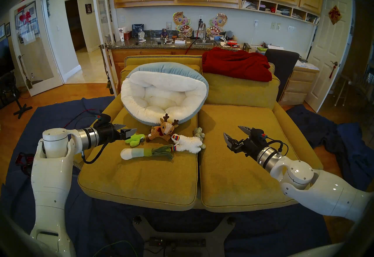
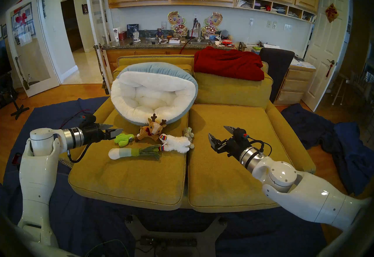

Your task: Put toys into dog bed

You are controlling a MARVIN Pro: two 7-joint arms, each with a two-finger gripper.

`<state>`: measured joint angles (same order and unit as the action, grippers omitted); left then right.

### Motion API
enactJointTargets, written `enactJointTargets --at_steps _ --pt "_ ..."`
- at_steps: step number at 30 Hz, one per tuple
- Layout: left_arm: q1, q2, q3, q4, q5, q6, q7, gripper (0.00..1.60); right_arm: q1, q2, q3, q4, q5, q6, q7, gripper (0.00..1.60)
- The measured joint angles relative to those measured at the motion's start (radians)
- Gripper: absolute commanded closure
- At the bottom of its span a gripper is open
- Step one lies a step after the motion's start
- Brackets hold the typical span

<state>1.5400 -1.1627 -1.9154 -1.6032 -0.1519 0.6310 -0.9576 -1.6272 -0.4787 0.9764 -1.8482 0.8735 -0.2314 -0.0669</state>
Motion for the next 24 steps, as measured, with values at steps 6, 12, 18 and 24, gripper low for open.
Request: enactJointTargets --at_steps 6,12,18,24 --pt "0.000 0.000 0.000 0.000 0.000 0.000 0.000 0.00 0.032 -0.034 -0.018 -0.003 -0.016 0.069 0.018 0.00" --pt "0.000 0.000 0.000 0.000 0.000 0.000 0.000 0.00 0.073 -0.080 -0.038 0.000 -0.037 0.142 0.034 0.00" --pt "0.000 0.000 0.000 0.001 0.000 0.000 0.000 0.00 0.122 -0.133 -0.060 0.010 -0.059 0.224 0.054 0.00" --pt "0.000 0.000 0.001 0.001 0.000 0.000 0.000 0.00 0.170 -0.186 -0.079 0.042 -0.071 0.303 0.079 0.00"
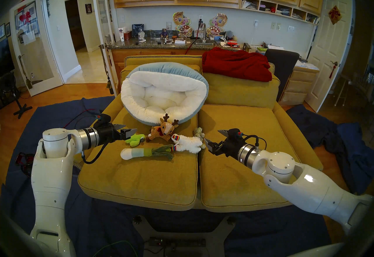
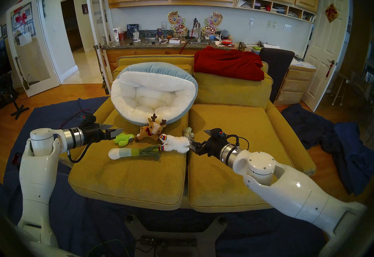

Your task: Put toys into dog bed

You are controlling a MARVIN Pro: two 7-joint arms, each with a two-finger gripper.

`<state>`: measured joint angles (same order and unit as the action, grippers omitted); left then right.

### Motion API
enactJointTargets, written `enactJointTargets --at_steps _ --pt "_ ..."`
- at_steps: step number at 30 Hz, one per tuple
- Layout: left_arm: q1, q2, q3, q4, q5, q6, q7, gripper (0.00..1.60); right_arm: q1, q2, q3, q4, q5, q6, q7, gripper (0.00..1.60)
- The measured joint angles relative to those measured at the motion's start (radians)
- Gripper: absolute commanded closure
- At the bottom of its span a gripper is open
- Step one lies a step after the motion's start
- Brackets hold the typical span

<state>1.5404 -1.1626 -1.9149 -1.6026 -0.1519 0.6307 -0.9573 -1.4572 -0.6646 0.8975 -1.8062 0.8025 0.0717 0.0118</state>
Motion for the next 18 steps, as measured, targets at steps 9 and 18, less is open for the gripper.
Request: enactJointTargets --at_steps 9,18 --pt "0.000 0.000 0.000 0.000 0.000 0.000 0.000 0.00 0.076 -0.071 -0.035 0.097 -0.007 0.117 0.079 0.00" --pt "0.000 0.000 0.000 0.000 0.000 0.000 0.000 0.00 0.132 -0.129 -0.060 0.174 -0.019 0.165 0.143 0.00"
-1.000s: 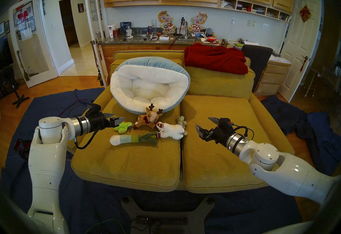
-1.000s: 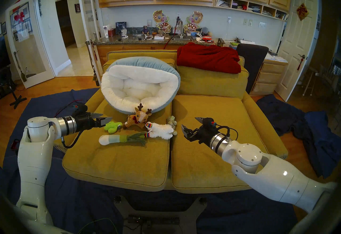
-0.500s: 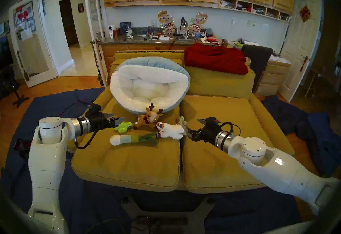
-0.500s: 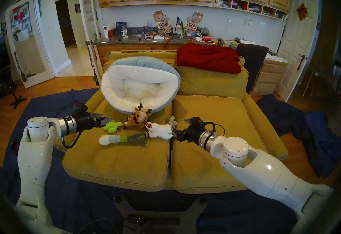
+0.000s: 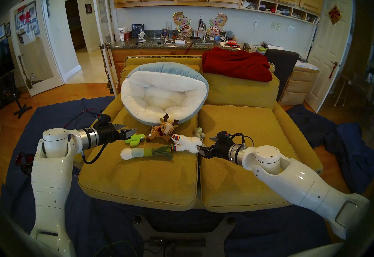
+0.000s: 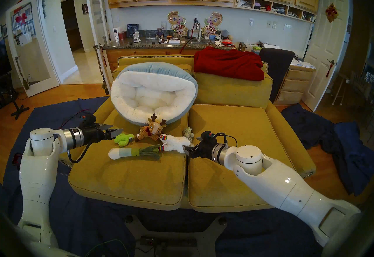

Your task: Put toys into dog bed

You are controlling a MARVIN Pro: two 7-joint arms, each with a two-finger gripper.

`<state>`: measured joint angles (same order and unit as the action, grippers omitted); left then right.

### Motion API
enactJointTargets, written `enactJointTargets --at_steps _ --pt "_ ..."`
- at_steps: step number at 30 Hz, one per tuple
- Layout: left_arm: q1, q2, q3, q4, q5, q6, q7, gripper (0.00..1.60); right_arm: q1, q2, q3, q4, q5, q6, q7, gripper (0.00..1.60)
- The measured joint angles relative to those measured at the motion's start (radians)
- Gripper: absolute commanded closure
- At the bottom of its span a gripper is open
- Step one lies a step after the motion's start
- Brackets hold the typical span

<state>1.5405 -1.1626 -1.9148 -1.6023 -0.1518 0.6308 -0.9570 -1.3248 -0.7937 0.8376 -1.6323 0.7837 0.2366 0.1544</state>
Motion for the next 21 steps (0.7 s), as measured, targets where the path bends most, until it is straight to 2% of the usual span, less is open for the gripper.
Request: enactJointTargets --at_steps 9,21 --pt "0.000 0.000 0.000 0.000 0.000 0.000 0.000 0.00 0.053 -0.072 -0.057 0.084 -0.047 0.017 0.036 0.00" --pt "0.000 0.000 0.000 0.000 0.000 0.000 0.000 0.00 0.099 -0.164 -0.086 0.177 -0.124 -0.033 0.013 0.00"
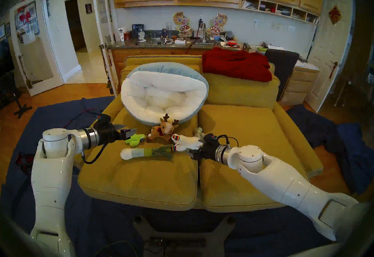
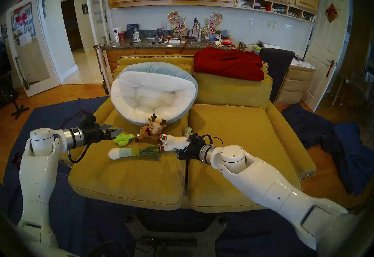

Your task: Put toys into dog bed

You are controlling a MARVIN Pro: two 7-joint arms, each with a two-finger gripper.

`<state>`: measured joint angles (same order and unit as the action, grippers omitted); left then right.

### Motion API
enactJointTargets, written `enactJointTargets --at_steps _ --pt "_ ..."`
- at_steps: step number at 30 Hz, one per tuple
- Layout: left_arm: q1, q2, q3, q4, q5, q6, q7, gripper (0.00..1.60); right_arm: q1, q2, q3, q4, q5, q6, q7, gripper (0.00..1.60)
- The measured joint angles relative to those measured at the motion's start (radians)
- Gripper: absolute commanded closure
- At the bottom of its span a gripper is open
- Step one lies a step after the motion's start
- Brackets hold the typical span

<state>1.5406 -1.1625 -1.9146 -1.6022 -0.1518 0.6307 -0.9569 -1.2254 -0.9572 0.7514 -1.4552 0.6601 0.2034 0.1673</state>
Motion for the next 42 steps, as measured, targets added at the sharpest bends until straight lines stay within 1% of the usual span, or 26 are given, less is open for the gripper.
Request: enactJointTargets --at_steps 5,12,18,26,28,29,30,31,32,33,37,42 --pt "0.000 0.000 0.000 0.000 0.000 0.000 0.000 0.00 0.017 -0.030 -0.005 0.036 -0.021 -0.015 -0.012 0.00" --pt "0.000 0.000 0.000 0.000 0.000 0.000 0.000 0.00 0.047 -0.079 -0.017 0.113 -0.039 -0.019 -0.012 0.00" --pt "0.000 0.000 0.000 0.000 0.000 0.000 0.000 0.00 0.075 -0.123 -0.029 0.178 -0.048 -0.015 0.006 0.00" --pt "0.000 0.000 0.000 0.000 0.000 0.000 0.000 0.00 0.100 -0.165 -0.041 0.235 -0.056 -0.013 0.028 0.00" --pt "0.000 0.000 0.000 0.000 0.000 0.000 0.000 0.00 0.105 -0.173 -0.044 0.247 -0.059 -0.011 0.030 0.55" --pt "0.000 0.000 0.000 0.000 0.000 0.000 0.000 0.00 0.109 -0.180 -0.046 0.258 -0.061 -0.008 0.030 0.93" --pt "0.000 0.000 0.000 0.000 0.000 0.000 0.000 0.00 0.113 -0.186 -0.048 0.268 -0.064 -0.006 0.031 1.25" --pt "0.000 0.000 0.000 0.000 0.000 0.000 0.000 0.00 0.116 -0.192 -0.051 0.278 -0.066 -0.003 0.031 1.37" --pt "0.000 0.000 0.000 0.000 0.000 0.000 0.000 0.00 0.118 -0.195 -0.051 0.283 -0.067 -0.001 0.032 1.57" --pt "0.000 0.000 0.000 0.000 0.000 0.000 0.000 0.00 0.119 -0.198 -0.052 0.288 -0.069 0.000 0.032 1.60" --pt "0.000 0.000 0.000 0.000 0.000 0.000 0.000 0.00 0.126 -0.207 -0.053 0.295 -0.081 0.002 0.030 1.60" --pt "0.000 0.000 0.000 0.000 0.000 0.000 0.000 0.00 0.123 -0.185 -0.056 0.243 -0.104 -0.002 0.016 1.60"
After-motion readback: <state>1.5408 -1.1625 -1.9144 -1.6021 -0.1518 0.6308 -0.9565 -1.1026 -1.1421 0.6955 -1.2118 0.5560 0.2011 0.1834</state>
